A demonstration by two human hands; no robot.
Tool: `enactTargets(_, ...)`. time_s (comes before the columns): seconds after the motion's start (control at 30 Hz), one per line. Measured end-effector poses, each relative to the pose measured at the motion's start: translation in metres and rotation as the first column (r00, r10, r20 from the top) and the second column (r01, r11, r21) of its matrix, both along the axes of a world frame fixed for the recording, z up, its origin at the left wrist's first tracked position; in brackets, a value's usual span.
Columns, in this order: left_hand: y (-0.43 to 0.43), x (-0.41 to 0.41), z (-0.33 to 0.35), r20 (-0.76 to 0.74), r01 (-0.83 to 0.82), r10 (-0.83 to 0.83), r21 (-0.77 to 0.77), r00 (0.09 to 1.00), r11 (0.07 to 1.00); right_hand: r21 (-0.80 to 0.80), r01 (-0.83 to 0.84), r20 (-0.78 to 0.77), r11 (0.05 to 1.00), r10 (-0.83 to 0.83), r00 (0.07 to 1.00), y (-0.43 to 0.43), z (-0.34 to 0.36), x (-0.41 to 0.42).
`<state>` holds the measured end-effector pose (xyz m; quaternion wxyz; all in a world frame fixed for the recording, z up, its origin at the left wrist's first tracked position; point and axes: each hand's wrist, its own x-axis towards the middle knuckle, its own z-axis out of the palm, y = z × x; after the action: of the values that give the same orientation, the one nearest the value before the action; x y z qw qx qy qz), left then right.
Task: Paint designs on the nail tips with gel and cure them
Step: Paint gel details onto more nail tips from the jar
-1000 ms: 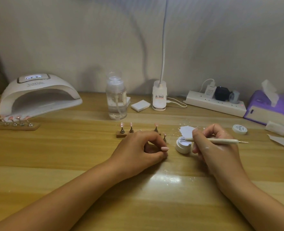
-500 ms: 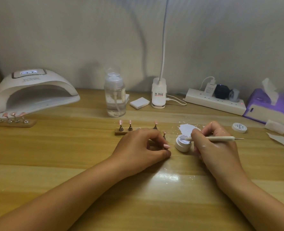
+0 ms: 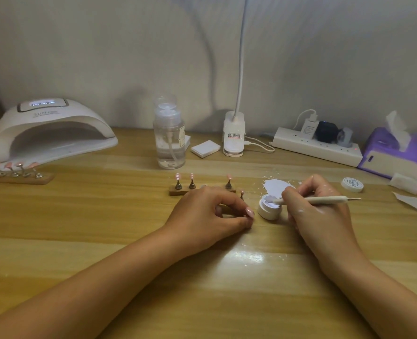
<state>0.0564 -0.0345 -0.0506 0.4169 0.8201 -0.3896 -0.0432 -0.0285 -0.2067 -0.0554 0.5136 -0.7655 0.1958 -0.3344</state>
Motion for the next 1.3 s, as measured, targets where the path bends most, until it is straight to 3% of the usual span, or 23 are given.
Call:
enactTargets(0.23,0.003,0.003,-0.001,-0.007,0.049,-0.049,-0.018,0.999,0.999,0.084,-0.005,0.026,0.996,0.003,1.000,-0.004,-0.001,-0.002)
enactTargets(0.53,0.007,0.009,0.000,0.070,0.083,-0.083,0.002,0.994,0.997,0.024,-0.002,-0.046,1.000,0.003,0.999,0.004,0.005,-0.004)
enactTargets(0.77,0.005,0.007,0.001,0.096,0.115,-0.119,0.045,0.988,0.992,0.147,0.015,0.123,0.989,-0.033,0.992,0.006,0.011,-0.009)
enactTargets(1.0,0.003,0.006,-0.003,0.128,0.119,-0.117,-0.002,0.985,0.993,0.305,-0.142,0.234,0.942,0.070,0.970,0.021,0.029,-0.014)
enactTargets(1.13,0.004,0.006,-0.004,0.154,0.140,-0.133,-0.034,0.979,0.990,0.379,-0.249,0.185,0.891,0.191,0.964,0.034,0.019,-0.015)
enactTargets(1.3,0.004,0.006,-0.005,0.162,0.137,-0.125,-0.067,0.979,0.988,0.299,-0.206,0.098,0.932,0.185,0.978,0.034,0.014,-0.011)
